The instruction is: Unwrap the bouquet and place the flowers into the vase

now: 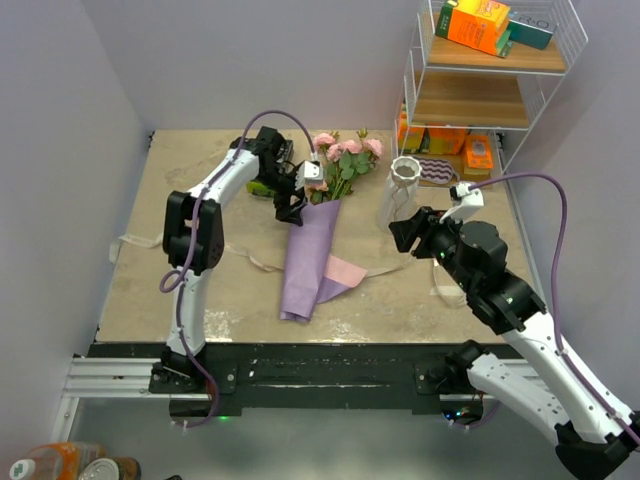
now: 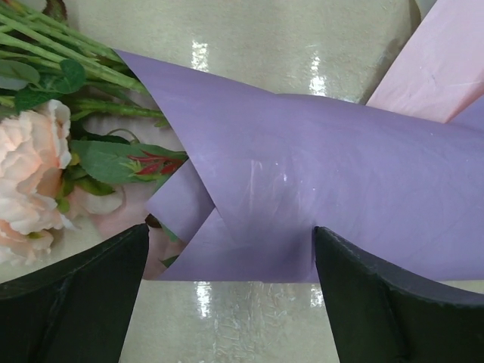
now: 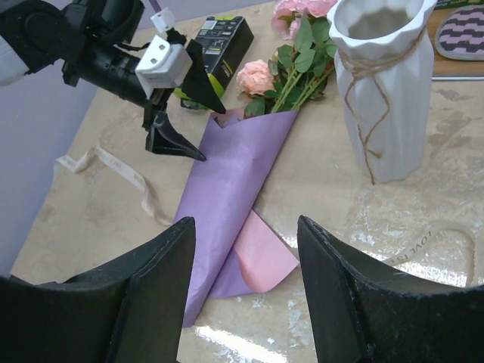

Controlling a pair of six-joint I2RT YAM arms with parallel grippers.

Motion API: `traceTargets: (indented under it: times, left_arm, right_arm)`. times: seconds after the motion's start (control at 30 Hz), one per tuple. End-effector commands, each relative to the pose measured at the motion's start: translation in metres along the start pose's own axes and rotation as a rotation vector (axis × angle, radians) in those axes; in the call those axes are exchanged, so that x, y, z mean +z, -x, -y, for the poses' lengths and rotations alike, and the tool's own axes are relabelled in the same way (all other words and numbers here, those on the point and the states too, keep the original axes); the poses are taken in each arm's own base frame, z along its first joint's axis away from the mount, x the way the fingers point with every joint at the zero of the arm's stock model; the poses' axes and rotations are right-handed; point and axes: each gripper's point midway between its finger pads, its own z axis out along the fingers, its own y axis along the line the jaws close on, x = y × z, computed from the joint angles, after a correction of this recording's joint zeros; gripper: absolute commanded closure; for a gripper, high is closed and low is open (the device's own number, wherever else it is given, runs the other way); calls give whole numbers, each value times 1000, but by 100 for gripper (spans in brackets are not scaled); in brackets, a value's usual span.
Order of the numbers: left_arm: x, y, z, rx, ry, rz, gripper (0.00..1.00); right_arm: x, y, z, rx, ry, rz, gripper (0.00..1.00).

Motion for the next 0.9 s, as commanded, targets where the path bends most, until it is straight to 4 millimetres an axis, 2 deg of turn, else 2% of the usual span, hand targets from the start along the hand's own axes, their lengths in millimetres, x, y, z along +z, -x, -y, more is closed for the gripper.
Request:
traceTargets:
  times: [0.0, 0.07, 0.1, 0.13, 0.17, 0.27, 0.33, 0.37, 0.67, 0.87]
  left_arm:
    - [-2, 9, 6, 48, -20, -8, 14]
    - [-2, 12, 7, 46, -23, -8, 28]
    - [-2, 12, 7, 46, -20, -11, 45]
    - [-2, 13, 7, 46, -19, -13, 53]
    - [-1, 13, 8, 42, -18, -14, 72]
    - [-3, 16, 3, 31, 5, -17, 86]
    - [-6, 22, -1, 27, 25, -10, 92]
    - [-7, 25, -2, 26, 31, -6, 99]
    - [-27, 68, 0, 29, 61, 57, 100]
    - [-58, 107, 15, 55, 98, 131, 100]
  right_arm:
    - [-7, 14, -11, -10, 57, 50, 40]
    - [-8, 15, -11, -12, 59, 51, 41]
    - [-8, 14, -11, -10, 58, 50, 41]
    - [-9, 14, -11, -8, 60, 52, 41]
    - [-9, 14, -10, -7, 58, 52, 41]
    - [-12, 14, -11, -2, 67, 55, 41]
    - [-13, 14, -11, 1, 68, 58, 41]
    - [-13, 14, -11, 1, 70, 57, 41]
    - [-18, 15, -11, 2, 75, 65, 44]
    - [-21, 13, -11, 4, 81, 66, 44]
